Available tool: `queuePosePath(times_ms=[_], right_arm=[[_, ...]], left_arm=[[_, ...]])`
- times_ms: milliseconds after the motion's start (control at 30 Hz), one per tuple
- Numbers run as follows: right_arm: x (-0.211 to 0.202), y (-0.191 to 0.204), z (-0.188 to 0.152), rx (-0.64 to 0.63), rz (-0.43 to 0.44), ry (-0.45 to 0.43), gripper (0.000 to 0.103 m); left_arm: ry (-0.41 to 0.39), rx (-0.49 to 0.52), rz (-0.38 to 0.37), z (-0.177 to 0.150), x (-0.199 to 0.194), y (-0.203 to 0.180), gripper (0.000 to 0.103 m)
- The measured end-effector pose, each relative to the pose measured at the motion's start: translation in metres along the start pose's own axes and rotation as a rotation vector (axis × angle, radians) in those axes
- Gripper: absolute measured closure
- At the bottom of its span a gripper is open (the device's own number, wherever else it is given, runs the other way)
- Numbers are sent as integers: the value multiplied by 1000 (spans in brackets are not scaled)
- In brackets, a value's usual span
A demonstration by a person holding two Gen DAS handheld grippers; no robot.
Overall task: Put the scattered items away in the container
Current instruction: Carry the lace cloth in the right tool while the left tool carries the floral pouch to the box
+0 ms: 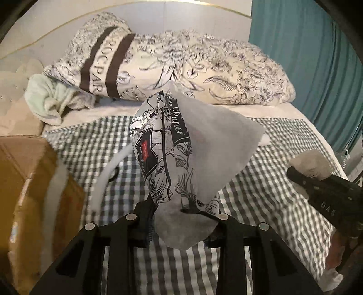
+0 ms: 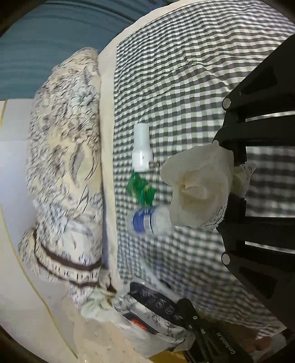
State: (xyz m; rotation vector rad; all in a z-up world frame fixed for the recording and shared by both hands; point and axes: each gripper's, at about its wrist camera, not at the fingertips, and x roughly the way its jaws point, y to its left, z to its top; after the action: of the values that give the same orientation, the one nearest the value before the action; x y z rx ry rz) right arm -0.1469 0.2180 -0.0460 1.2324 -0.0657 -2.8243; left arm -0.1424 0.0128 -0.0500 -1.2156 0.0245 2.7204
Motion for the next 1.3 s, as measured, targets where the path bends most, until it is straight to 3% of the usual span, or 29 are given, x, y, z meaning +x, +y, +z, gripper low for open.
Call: queuePosePath(times_ms=[433, 700, 1033, 1300], right_arm=[[-110, 73, -17, -125, 123, -115, 85], [-144, 117, -33, -194, 207, -123, 85], [-142, 200, -29, -308, 305, -120, 85], [-105, 266, -12, -391, 385, -74, 85]], left_arm=[[-91, -41, 33, -23, -114, 20, 71], [-134, -112, 80, -41, -167, 56, 71], [-170, -235, 178, -60, -191, 130, 71], [-138, -317, 218, -62, -172, 182, 71]])
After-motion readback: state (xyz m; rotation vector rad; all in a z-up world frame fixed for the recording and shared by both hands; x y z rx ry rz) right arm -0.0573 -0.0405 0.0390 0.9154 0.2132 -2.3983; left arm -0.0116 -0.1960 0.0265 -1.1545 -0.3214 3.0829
